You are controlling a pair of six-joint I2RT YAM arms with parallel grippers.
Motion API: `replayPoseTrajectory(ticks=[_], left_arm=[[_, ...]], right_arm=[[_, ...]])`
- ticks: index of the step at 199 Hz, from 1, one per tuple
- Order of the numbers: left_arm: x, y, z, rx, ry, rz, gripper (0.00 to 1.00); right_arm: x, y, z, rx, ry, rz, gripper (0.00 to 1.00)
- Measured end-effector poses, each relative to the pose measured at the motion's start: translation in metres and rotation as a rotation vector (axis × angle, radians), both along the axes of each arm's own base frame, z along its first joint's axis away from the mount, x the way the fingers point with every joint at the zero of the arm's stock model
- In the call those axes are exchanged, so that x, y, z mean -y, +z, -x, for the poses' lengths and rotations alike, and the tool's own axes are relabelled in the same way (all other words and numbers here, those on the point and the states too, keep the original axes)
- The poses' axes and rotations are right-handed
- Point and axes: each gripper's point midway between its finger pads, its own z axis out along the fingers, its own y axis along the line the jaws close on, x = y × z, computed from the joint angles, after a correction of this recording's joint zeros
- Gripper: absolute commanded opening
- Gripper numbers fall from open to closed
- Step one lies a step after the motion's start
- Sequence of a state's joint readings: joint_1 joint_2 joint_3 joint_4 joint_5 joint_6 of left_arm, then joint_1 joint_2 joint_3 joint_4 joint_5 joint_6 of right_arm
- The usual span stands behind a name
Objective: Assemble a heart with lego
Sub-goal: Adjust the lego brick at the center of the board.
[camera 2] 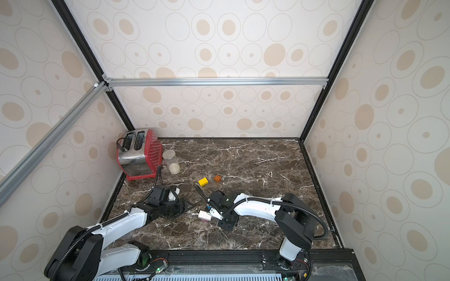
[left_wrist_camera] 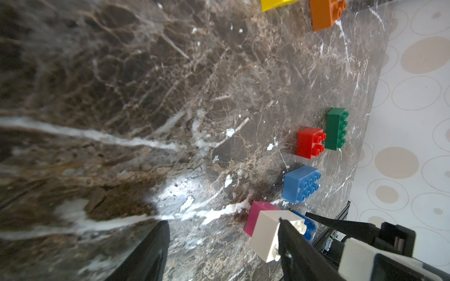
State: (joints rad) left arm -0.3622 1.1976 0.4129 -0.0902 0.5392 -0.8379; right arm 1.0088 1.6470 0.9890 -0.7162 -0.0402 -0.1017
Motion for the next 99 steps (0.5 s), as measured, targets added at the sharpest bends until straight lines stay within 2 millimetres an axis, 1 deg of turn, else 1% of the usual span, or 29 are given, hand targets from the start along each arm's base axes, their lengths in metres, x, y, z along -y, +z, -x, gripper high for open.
replayPoseTrajectory(ticks=[23,46,73,99], left_arm=[[-0.0001,-0.0012,0.0003,-0.005,0.0,-0.002,0.7],[-0.0001,-0.0012,0.0003,-0.005,0.0,-0.002,0.71],[-0.0001,-0.0012,0.0003,-0.004,0.0,-0.002,0.71],[-0.0002,-0.0028,0.0008,-0.01,0.0,-0.004,0.71]], right_arm=[[0.0025,-0.0027,-0.0004,-0.001,-0.02,0.017,0.5],[0.0041,-0.0025,-0.0014,0.003,-0.049,0.024,0.5],[0.004,-0.0023,-0.0023,0.005,-0.075,0.024,0.49],[0.002,-0.0021,-0.0024,0.004,-0.085,0.016,0.44]])
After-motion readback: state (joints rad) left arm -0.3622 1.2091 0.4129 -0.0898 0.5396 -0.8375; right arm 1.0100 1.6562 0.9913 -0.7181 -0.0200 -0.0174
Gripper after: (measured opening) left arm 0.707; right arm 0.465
